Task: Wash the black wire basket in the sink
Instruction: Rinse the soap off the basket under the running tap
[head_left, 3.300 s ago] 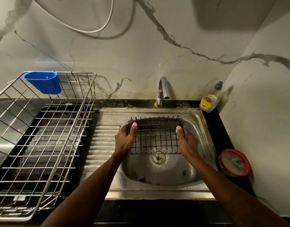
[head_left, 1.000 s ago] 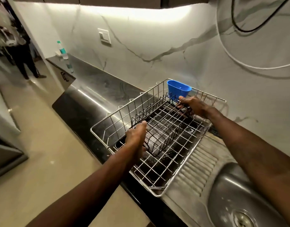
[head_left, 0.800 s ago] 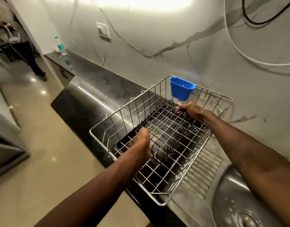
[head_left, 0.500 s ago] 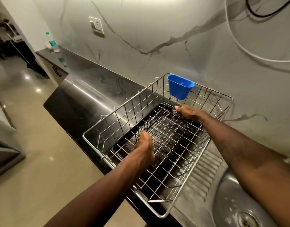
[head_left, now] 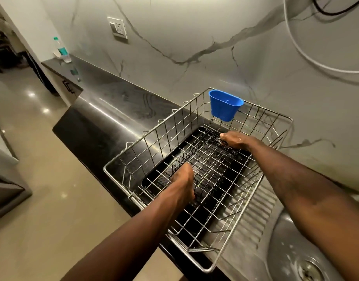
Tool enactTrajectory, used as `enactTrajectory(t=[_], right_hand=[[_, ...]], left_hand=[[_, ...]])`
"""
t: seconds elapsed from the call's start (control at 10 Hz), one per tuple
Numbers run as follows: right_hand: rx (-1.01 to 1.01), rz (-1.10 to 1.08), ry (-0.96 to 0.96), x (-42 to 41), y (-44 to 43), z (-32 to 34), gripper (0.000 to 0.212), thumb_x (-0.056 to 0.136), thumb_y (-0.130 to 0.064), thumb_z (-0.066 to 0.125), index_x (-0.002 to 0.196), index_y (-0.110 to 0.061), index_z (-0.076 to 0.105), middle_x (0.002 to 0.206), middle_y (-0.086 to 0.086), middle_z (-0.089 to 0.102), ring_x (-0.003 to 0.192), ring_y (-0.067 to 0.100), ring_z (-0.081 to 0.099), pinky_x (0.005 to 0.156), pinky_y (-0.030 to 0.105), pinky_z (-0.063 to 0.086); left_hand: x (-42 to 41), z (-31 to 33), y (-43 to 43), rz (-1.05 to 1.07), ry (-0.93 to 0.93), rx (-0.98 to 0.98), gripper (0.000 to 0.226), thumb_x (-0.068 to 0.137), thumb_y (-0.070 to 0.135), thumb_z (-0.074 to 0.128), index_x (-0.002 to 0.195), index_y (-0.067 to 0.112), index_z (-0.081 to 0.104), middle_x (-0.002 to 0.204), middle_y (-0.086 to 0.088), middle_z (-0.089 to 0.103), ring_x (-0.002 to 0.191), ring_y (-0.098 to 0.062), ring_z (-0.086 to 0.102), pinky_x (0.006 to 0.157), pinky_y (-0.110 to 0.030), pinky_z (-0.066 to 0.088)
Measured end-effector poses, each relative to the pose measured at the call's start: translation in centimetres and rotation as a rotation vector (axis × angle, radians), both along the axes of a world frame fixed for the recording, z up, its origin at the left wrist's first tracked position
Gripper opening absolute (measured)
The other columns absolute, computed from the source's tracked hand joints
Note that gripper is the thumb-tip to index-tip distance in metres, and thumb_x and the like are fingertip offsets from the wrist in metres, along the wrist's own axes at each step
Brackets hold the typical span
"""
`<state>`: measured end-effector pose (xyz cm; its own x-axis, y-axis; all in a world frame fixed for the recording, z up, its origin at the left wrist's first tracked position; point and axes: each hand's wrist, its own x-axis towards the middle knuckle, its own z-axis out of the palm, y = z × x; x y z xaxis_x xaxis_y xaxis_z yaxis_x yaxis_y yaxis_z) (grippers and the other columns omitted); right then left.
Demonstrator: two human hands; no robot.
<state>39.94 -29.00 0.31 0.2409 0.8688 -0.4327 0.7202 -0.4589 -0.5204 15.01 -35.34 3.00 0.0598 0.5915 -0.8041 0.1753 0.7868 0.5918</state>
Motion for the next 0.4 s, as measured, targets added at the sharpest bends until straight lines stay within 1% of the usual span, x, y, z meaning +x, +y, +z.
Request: enactTrajectory(t=[0.1, 0.2, 0.3, 0.4], right_hand=[[0.066, 0.035, -0.015, -1.3, -0.9, 1.5, 0.054, 0.111, -0.036, 0.021, 0.13, 0.001, 0.054, 0.14, 0.023, 0.052, 0.129, 0.036, 0.05, 0.106, 0.042, 0.039], [0.123, 0.022, -0.039, -2.1, -1.6, 2.6, 0.057, 0.111, -0.042, 0.019, 0.148, -0.006, 0.042, 0.154, 0.02, 0.041, 0.14, 0.034, 0.041, 0.115, 0.046, 0.033], [0.204, 0.021, -0.076, -3.3, -3.2, 4.4, 0.064, 0.108, -0.052, 0.018, 0.15, -0.01, 0.042, 0.152, 0.019, 0.044, 0.136, 0.034, 0.045, 0.115, 0.049, 0.035], [0.265, -0.026, -0.076, -4.3, -4.3, 5.8, 0.065, 0.107, -0.055, 0.018, 0.148, -0.012, 0.044, 0.148, 0.017, 0.049, 0.13, 0.032, 0.05, 0.108, 0.046, 0.039]], left_hand=[[0.3, 0.2, 0.0, 0.069, 0.042, 0.033, 0.024, 0.098, 0.018, 0.043, 0.116, 0.004, 0.049, 0.095, -0.016, 0.05, 0.072, -0.022, 0.049, 0.067, -0.033, 0.048], [0.2, 0.0, 0.9, 0.058, 0.154, 0.134, 0.074, 0.096, 0.021, 0.054, 0.156, 0.005, 0.014, 0.151, -0.025, 0.033, 0.131, -0.038, 0.044, 0.108, -0.045, 0.044], [0.8, 1.0, 1.8, -0.071, 0.282, 0.348, 0.097, 0.093, 0.025, 0.063, 0.159, 0.015, -0.007, 0.166, -0.019, -0.007, 0.152, -0.039, 0.007, 0.124, -0.054, 0.015], [1.7, 1.2, 2.0, -0.16, 0.304, 0.475, 0.097, 0.09, 0.031, 0.066, 0.159, 0.014, 0.0, 0.165, -0.022, -0.004, 0.151, -0.042, 0.007, 0.122, -0.058, 0.015]])
